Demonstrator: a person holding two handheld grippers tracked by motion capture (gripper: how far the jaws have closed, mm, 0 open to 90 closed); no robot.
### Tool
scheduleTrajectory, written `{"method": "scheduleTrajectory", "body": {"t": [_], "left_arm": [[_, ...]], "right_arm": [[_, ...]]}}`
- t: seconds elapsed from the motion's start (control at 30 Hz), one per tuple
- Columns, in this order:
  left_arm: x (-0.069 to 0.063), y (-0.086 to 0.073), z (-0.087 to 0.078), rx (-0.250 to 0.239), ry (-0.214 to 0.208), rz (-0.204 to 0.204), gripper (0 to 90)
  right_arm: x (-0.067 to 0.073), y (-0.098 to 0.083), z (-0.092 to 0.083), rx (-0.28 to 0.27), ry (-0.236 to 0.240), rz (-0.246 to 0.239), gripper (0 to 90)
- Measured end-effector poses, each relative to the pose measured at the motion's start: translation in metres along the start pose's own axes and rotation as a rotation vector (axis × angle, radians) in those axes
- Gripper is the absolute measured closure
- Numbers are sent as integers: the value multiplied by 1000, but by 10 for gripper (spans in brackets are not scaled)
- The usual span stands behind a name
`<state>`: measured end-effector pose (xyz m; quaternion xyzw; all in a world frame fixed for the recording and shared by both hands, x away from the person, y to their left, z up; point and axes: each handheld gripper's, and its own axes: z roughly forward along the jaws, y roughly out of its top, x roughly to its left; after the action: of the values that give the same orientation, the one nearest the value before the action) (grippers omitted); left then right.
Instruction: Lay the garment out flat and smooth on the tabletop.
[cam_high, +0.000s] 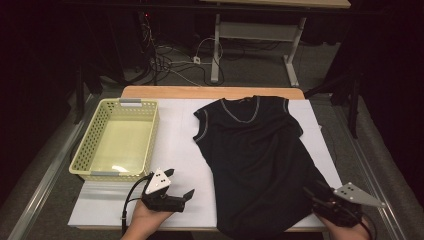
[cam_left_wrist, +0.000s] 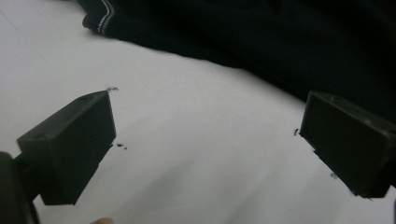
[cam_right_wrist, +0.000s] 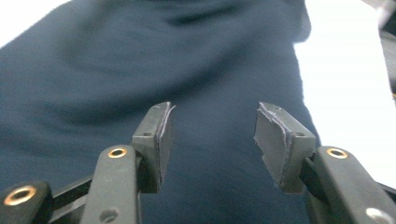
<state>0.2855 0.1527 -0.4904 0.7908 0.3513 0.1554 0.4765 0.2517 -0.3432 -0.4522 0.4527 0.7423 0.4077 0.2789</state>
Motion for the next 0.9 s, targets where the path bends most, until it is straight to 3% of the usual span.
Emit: {"method": "scheduleTrajectory", "body": {"t": [0.13, 0.23, 0.3, 0.33, 0.37, 0.43, 0.47, 0.53, 0.63, 0.77, 0.9], "left_arm": [[0, 0, 0, 5, -2, -2, 31], [0, 0, 0, 4, -3, -1, 31], [0, 0, 0, 1, -1, 2, 31], [0, 0, 0, 1, 0, 3, 31], [0, 0, 0, 2, 1, 3, 31], [0, 0, 0, 1, 2, 3, 31], [0, 0, 0, 1, 1, 3, 31], [0, 0, 0, -5, 1, 1, 31], [0, -2, -3, -32, 1, -1, 31], [0, -2, -3, -34, 6, -6, 31], [-1, -2, -3, -31, 7, -1, 31]], "right_arm": [[-33, -17, -1, 89, -122, 34, 454], [-49, -29, 0, 135, -125, 107, 407], [-52, -32, 1, 129, -107, 143, 420], [-53, -32, 1, 134, -87, 154, 486], [-53, -32, 1, 138, -38, 169, 557], [-49, -34, 0, 134, -24, 143, 738], [-45, -35, -1, 132, -15, 126, 760], [-36, -35, -7, 132, -36, 70, 785], [-25, -42, -24, 121, -48, 36, 789], [-24, -57, -60, 102, -62, 66, 789], [-24, -73, -87, 124, -70, 64, 788]]}}
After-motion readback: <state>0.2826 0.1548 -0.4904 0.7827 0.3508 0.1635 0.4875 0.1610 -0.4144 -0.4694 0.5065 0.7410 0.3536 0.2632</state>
